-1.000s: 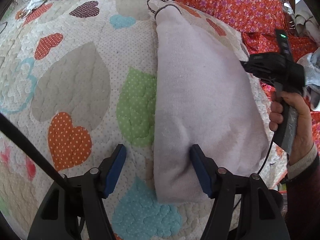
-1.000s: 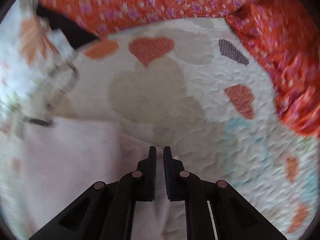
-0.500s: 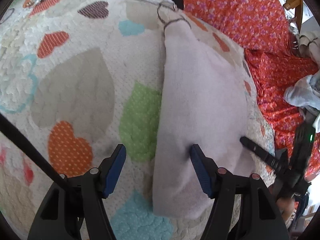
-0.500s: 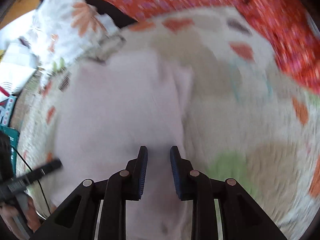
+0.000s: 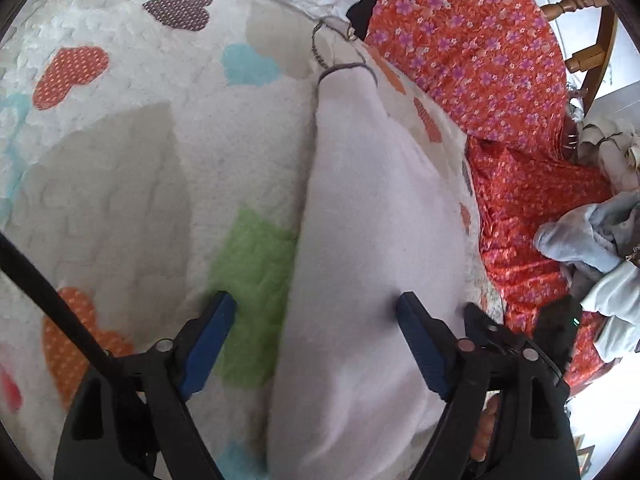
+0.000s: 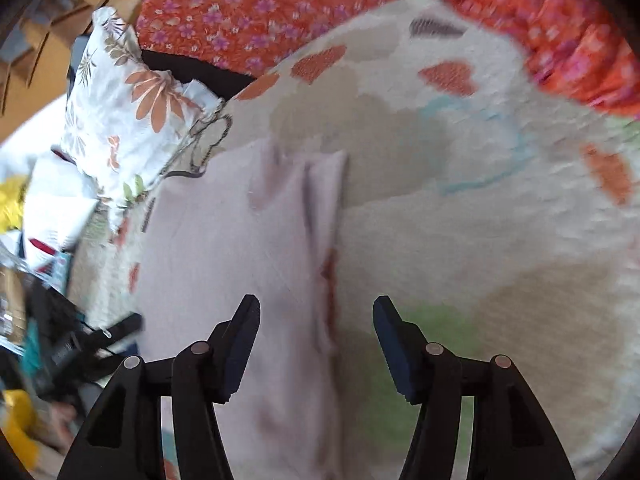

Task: Fold small clothes

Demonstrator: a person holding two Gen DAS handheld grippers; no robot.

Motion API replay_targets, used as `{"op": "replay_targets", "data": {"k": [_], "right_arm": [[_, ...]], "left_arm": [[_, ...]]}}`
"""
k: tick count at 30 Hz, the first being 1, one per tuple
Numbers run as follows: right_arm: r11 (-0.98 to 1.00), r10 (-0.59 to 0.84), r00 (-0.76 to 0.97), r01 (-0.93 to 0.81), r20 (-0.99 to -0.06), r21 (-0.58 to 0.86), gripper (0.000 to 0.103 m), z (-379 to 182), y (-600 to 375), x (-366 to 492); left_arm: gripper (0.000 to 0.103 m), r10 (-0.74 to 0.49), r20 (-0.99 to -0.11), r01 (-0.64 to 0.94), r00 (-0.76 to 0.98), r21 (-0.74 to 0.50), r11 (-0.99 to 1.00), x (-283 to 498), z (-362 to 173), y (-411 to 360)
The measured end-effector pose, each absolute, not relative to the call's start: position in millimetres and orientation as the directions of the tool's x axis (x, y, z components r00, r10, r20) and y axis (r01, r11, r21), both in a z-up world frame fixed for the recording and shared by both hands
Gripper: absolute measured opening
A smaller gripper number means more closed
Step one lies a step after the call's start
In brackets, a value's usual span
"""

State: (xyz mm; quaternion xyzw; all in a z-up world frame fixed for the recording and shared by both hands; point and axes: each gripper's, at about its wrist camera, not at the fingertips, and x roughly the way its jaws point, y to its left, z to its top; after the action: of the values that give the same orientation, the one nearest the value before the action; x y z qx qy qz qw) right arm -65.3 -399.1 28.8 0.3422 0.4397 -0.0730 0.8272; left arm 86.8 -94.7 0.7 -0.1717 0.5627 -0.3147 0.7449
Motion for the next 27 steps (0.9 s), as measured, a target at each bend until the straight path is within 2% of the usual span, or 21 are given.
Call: {"op": "replay_targets", "data": {"k": [1,2,3,5,7,9,11,13,15,16,18,23,25,27], "right_arm": [[0.748,0.193,0.592,0.427,-0.782,0.508,0.06,22,-396,-57],[0.743,0.209,0.584,0.427,-0.785,0.515,0.051,16,-391,-49],[0.737,0.227,0.585,0.419,-0.779,0.53,0.034,13,-384,-43],[0.733,0.228,0.58,0.426,-0.782,0.53,0.027,16,-377,-36],[0.751,0.23,0.606,0.387,-0.761,0.535,0.025,32,-370,-32],[0.754,0.248,0.652,0.335,-0.717,0.566,0.025,49,-369,-36],[0.756,0.251,0.677,0.309,-0.692,0.577,0.025,59,-369,-36],[0.768,0.24,0.657,0.322,-0.714,0.554,0.029,52,-371,-28],[0.78,0.218,0.605,0.364,-0.766,0.509,0.033,34,-374,-21],[0.792,0.197,0.567,0.389,-0.8,0.471,0.037,25,-374,-19],[0.796,0.174,0.576,0.395,-0.799,0.458,0.039,26,-375,-24],[0.87,-0.023,0.629,0.396,-0.777,0.295,0.039,72,-355,-52],[0.897,-0.057,0.653,0.366,-0.755,0.249,0.03,85,-339,-61],[0.912,-0.023,0.659,0.321,-0.752,0.254,0.027,85,-325,-69]], "left_arm": [[0.078,-0.666,-0.73,0.292,0.154,-0.61,0.736,85,2,-100],[0.064,-0.68,-0.723,0.313,0.123,-0.622,0.718,84,4,-106],[0.042,-0.68,-0.728,0.334,0.09,-0.621,0.709,82,6,-113],[0.036,-0.667,-0.735,0.36,0.124,-0.593,0.72,80,17,-115],[0.031,-0.702,-0.699,0.371,0.133,-0.622,0.69,80,34,-109],[0.031,-0.732,-0.664,0.381,0.151,-0.644,0.663,81,51,-101],[0.032,-0.708,-0.683,0.387,0.18,-0.612,0.689,82,57,-98],[0.04,-0.652,-0.733,0.36,0.195,-0.565,0.743,85,49,-97],[0.04,-0.55,-0.812,0.308,0.194,-0.481,0.821,87,29,-96],[0.044,-0.533,-0.827,0.301,0.182,-0.469,0.831,89,24,-97],[0.047,-0.547,-0.819,0.282,0.174,-0.491,0.825,86,20,-91],[0.05,-0.505,-0.836,0.318,0.216,-0.429,0.846,64,31,-83],[0.05,-0.485,-0.857,0.334,0.175,-0.412,0.848,55,23,-85],[0.05,-0.483,-0.868,0.343,0.116,-0.421,0.84,43,12,-86]]}}
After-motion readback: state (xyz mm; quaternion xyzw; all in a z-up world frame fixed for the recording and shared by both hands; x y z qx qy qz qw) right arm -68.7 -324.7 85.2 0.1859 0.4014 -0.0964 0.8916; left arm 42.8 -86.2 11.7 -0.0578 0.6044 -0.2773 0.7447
